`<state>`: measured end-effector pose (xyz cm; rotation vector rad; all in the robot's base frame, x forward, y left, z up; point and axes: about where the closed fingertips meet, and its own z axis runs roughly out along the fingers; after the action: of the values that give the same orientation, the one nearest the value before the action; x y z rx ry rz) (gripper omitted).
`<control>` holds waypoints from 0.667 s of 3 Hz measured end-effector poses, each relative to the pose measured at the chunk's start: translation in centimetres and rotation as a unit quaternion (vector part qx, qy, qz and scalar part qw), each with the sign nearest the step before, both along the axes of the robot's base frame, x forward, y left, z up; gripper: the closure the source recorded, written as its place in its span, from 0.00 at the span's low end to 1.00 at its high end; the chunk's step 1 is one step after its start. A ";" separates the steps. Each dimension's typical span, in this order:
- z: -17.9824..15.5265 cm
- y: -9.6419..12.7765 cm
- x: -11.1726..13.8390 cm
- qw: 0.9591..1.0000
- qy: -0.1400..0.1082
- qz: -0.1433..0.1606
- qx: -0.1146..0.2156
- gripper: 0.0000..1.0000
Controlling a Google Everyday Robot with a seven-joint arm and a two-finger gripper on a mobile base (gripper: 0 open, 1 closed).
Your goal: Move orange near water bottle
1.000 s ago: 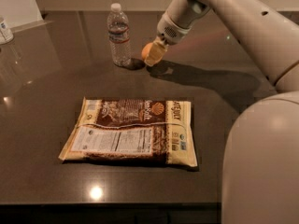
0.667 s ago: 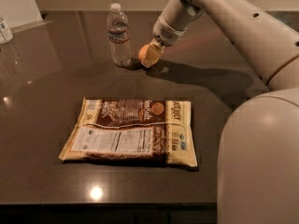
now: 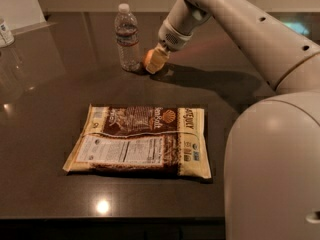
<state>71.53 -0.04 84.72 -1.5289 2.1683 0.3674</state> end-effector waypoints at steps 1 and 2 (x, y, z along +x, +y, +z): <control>-0.1 0.2 0.2 1.000 -0.002 0.002 0.008 0.13; -0.4 0.4 0.2 1.000 0.000 0.003 0.008 0.00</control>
Offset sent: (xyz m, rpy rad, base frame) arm 0.0016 0.0022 -0.0011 0.0156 -0.0031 0.0032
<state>71.70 0.38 84.32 -1.5273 2.1567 0.3864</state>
